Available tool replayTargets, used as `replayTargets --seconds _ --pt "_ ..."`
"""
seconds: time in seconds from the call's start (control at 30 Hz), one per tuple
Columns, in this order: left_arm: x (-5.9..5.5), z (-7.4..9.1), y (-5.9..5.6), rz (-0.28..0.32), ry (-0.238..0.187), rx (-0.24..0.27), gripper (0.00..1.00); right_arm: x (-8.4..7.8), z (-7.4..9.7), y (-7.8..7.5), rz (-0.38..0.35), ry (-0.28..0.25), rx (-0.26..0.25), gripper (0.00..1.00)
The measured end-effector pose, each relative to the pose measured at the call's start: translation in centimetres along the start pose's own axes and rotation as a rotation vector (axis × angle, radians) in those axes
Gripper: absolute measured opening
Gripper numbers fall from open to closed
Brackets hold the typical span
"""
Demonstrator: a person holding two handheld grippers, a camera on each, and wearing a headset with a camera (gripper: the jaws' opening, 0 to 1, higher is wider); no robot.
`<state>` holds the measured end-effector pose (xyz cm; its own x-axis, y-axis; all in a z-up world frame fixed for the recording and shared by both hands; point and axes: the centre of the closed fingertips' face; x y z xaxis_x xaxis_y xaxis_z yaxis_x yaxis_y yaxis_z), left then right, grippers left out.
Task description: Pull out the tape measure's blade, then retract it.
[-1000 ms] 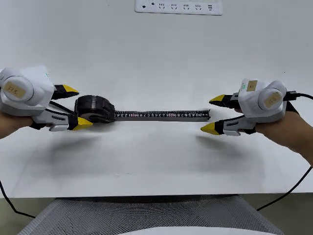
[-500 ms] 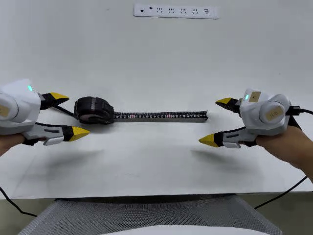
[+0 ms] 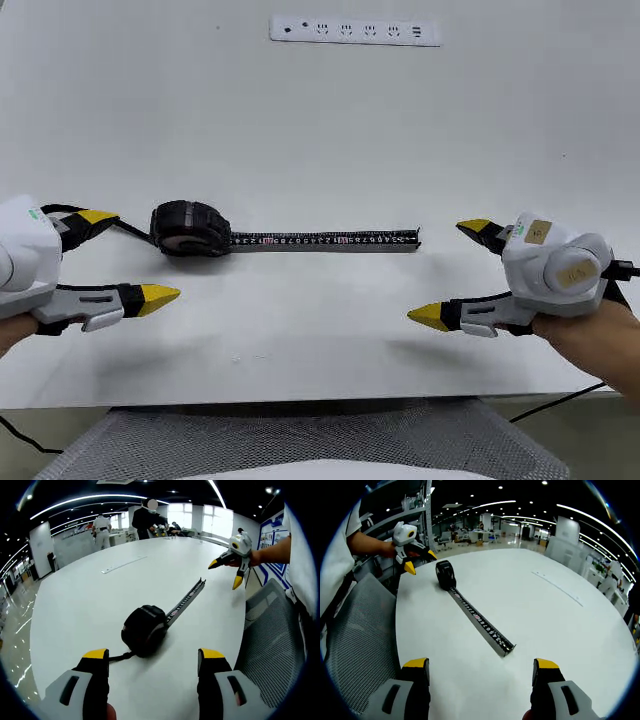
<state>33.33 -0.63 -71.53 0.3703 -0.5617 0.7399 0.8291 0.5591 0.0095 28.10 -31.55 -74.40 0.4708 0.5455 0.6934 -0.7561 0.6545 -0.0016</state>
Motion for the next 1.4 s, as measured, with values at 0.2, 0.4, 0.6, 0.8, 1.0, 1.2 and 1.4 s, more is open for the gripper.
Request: replayTargets --seconds 0.2,0.4,0.6,0.8,1.0,1.2,1.4 --pt "-0.9 0.8 -0.2 0.029 0.004 0.021 0.73 -0.1 0.6 0.9 -0.013 -0.007 -0.012 0.87" --pt "-1.2 1.7 -0.5 0.049 -0.011 0.045 0.80 -0.5 1.3 1.3 -0.017 -0.012 -0.020 0.91" --pt "-1.6 2.3 -1.2 0.073 -0.020 0.052 0.83 -1.1 2.1 2.0 -0.030 -0.011 -0.030 0.96" --pt "-2.4 2.8 -1.8 0.083 -0.015 0.059 0.87 -1.7 2.8 2.5 -0.034 -0.003 -0.049 0.99" --pt "-3.3 3.1 -2.5 0.106 -0.013 0.062 0.89 -2.1 3.4 3.0 -0.044 0.000 -0.059 0.99" --pt "-3.9 3.6 -3.0 0.134 -0.023 0.066 0.93 -2.3 3.8 3.6 -0.048 -0.002 -0.062 0.99" --pt "-5.1 4.1 -3.7 0.151 -0.012 0.069 0.95 -2.8 4.2 3.8 -0.057 0.002 -0.071 0.99"
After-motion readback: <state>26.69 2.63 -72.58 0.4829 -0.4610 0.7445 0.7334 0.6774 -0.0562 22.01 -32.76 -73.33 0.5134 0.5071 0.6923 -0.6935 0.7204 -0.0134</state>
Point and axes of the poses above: the centre of the closed fingertips' face, and the gripper's own axes: z roughly backward along the fingers, y roughly to its left, x roughly out of its top, and after that the axes turned 1 degree about y, right-handed
